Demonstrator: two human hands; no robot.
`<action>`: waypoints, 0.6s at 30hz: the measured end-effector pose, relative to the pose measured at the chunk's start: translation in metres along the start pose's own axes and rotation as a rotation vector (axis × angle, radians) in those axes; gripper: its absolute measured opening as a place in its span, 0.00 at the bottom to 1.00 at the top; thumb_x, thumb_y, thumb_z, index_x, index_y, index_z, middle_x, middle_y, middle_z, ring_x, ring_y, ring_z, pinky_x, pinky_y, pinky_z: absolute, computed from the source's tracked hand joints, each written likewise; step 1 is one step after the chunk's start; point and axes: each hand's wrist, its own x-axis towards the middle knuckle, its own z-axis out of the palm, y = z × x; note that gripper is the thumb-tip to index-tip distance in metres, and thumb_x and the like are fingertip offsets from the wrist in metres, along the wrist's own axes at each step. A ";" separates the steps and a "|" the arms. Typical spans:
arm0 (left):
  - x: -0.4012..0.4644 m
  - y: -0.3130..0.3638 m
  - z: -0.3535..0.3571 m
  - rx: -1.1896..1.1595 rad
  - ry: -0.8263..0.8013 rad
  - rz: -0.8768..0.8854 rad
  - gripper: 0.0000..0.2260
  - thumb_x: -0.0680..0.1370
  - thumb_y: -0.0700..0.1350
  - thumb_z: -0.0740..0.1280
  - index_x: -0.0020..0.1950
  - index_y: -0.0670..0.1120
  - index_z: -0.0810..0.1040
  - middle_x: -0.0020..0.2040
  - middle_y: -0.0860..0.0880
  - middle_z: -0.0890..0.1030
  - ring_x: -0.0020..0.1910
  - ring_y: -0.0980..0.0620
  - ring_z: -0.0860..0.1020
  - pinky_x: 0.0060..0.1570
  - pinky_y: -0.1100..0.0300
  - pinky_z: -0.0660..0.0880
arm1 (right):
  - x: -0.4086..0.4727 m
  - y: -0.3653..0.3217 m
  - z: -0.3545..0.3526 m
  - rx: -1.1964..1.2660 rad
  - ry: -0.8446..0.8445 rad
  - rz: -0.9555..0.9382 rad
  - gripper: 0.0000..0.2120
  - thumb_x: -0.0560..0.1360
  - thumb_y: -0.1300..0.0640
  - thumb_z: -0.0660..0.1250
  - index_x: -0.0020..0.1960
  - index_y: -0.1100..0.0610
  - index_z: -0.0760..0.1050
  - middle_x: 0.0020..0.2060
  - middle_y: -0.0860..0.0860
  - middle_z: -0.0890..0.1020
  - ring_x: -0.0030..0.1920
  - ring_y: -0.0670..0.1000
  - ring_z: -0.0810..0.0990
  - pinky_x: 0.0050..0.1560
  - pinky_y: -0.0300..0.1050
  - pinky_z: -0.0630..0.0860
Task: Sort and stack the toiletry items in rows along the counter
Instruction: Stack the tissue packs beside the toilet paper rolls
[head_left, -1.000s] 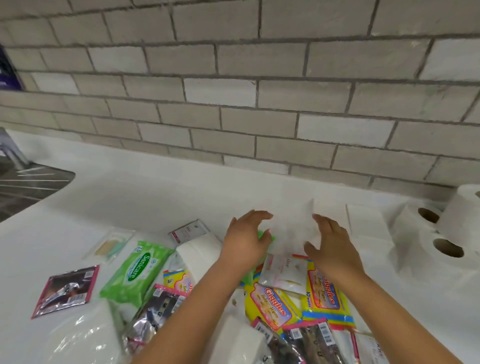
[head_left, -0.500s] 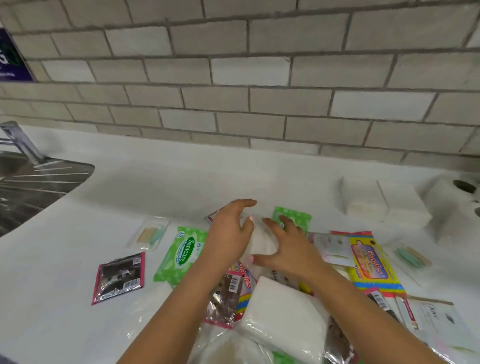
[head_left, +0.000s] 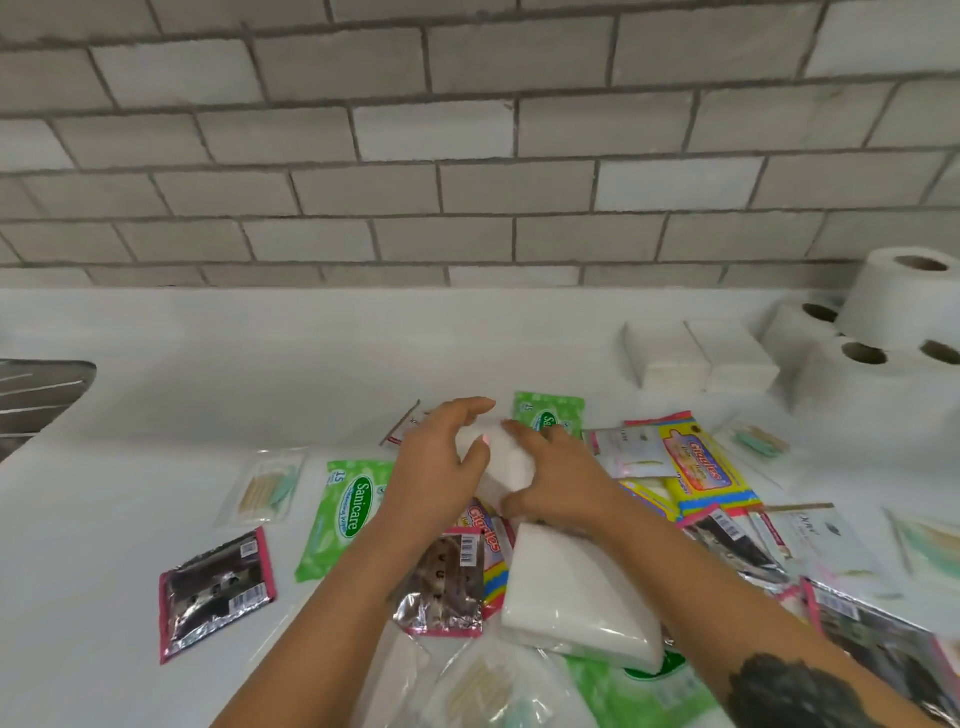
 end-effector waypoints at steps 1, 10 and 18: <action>0.000 0.002 0.001 -0.026 0.000 0.015 0.17 0.75 0.38 0.66 0.62 0.51 0.76 0.54 0.59 0.77 0.55 0.61 0.75 0.58 0.65 0.70 | 0.000 0.003 -0.004 0.019 0.019 0.019 0.48 0.61 0.44 0.73 0.75 0.41 0.52 0.63 0.54 0.66 0.66 0.56 0.64 0.62 0.50 0.69; -0.010 0.018 0.023 -0.036 -0.613 0.178 0.25 0.69 0.53 0.75 0.64 0.59 0.72 0.62 0.63 0.73 0.60 0.68 0.70 0.60 0.74 0.65 | -0.020 0.040 -0.039 -0.024 0.243 0.169 0.46 0.61 0.43 0.74 0.74 0.43 0.56 0.61 0.56 0.68 0.63 0.59 0.68 0.63 0.51 0.68; -0.021 0.016 0.038 0.197 -0.837 0.290 0.45 0.60 0.62 0.77 0.71 0.60 0.59 0.69 0.61 0.59 0.69 0.59 0.62 0.71 0.57 0.61 | -0.034 0.060 -0.039 -0.033 0.323 0.288 0.46 0.61 0.45 0.74 0.74 0.43 0.56 0.65 0.56 0.65 0.66 0.59 0.63 0.64 0.51 0.65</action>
